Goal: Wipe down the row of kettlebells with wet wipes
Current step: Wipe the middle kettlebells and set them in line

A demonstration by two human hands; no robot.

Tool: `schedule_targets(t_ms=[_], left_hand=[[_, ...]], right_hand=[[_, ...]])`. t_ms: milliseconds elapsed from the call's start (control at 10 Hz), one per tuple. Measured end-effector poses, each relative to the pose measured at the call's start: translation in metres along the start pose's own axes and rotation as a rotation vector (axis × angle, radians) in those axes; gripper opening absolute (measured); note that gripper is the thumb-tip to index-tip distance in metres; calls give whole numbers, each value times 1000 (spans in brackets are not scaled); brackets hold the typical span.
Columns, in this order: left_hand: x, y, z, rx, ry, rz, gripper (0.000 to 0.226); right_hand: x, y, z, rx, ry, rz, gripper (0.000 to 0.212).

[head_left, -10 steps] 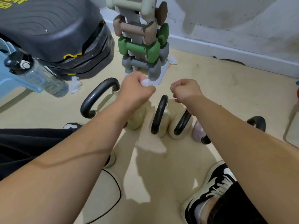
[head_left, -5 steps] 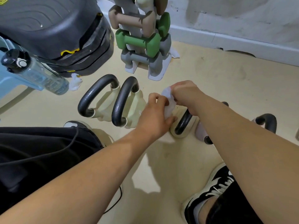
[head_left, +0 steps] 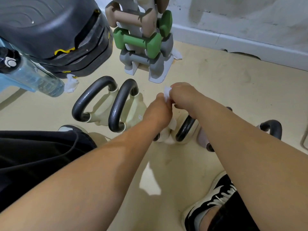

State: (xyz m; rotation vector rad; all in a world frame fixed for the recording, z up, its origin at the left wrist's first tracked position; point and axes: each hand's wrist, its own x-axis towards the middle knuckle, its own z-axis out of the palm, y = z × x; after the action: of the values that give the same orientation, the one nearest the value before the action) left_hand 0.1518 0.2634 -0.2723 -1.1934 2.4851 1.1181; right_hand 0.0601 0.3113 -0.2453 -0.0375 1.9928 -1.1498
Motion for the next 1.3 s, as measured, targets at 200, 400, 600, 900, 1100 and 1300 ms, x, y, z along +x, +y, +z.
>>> schedule_targets(t_ms=[200,400,600,900,1100,1300], left_hand=[[-76,-44,23,9,153,101,51],[-61,-23,24,9,147,-87,25],[14,13,-14,53,-114,-165,29],[-87,-51,35,-255,215,-17,54],[-76,-41,30,-99,207,-57,38],[-8,1,-13,96,-123,-164,31]], right_hand=[[1,1,-3,-90,-118,12,20],[-3,1,-6,-226,-145,-7,20],[-9,-3,-5,-272,-199,-30,23],[-7,-6,-2,-435,-207,-98,17],[-10,-9,1,-512,-181,-115,35],[-16,-12,1,-482,-227,-116,31]])
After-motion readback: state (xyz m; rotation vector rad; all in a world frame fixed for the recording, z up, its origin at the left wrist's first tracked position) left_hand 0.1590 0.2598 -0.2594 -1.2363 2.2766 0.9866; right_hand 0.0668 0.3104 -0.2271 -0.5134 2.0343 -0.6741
